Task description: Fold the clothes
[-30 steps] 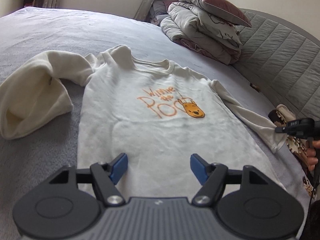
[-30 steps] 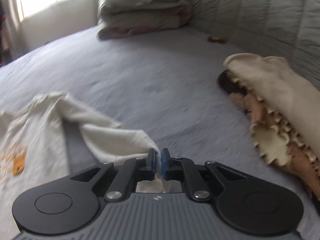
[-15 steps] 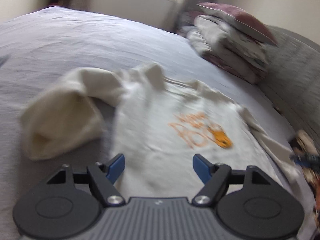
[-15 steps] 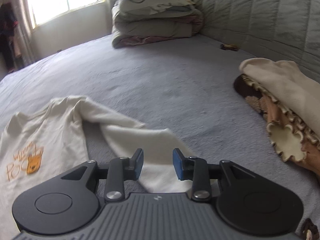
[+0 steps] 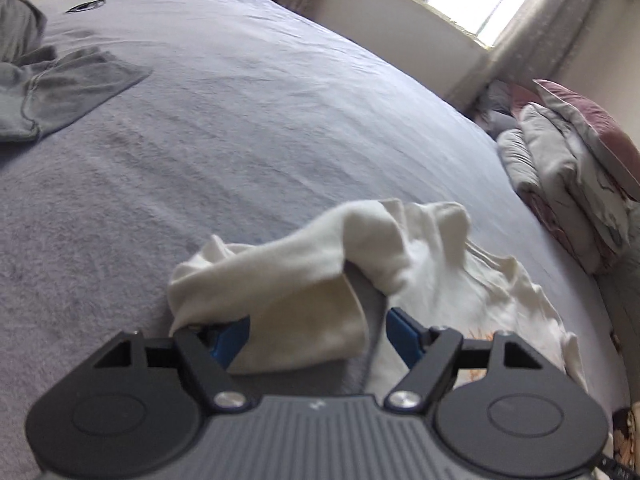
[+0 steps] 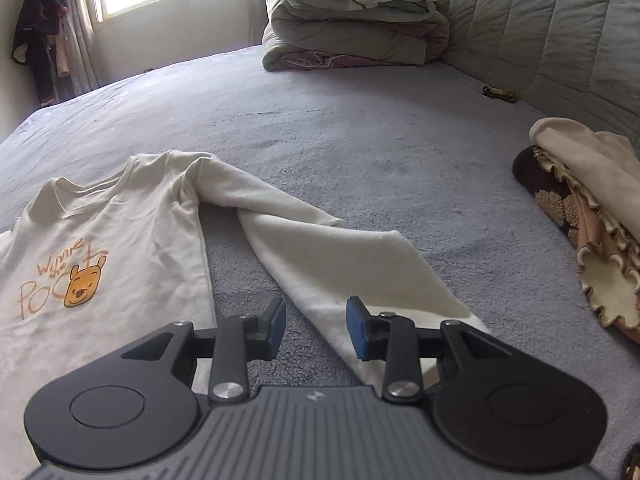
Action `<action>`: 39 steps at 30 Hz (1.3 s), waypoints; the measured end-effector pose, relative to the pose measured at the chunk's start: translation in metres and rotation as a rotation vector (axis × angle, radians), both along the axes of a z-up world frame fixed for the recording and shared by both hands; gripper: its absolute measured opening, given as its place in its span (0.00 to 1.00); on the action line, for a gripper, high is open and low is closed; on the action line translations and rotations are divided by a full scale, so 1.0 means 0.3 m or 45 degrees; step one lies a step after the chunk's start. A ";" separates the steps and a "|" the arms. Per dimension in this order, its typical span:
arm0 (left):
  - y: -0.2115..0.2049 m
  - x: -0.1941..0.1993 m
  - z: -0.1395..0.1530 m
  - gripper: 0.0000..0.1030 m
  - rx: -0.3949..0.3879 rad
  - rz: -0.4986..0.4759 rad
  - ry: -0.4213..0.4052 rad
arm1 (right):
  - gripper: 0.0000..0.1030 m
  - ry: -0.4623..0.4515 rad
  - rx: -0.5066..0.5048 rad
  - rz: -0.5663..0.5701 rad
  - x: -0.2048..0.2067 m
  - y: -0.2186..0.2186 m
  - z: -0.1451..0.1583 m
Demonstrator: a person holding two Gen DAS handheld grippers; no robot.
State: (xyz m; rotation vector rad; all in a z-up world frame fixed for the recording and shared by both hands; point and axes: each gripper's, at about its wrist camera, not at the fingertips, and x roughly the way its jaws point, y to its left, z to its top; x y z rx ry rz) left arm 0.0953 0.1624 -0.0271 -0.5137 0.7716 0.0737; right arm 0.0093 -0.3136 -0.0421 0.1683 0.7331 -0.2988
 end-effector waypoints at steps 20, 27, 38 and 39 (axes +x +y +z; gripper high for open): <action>0.260 -0.109 0.155 0.71 -0.288 0.102 -0.078 | 0.35 0.025 0.044 0.059 0.009 0.032 -0.010; 0.294 -0.012 0.027 0.65 -0.318 0.088 0.074 | 0.35 0.031 0.050 0.062 0.010 0.038 -0.017; 0.127 0.028 -0.075 0.10 -0.405 -0.192 0.267 | 0.35 0.042 0.058 0.056 0.012 0.042 -0.028; 0.121 0.031 -0.085 0.06 -0.396 -0.196 0.275 | 0.35 0.042 0.057 0.055 0.011 0.042 -0.028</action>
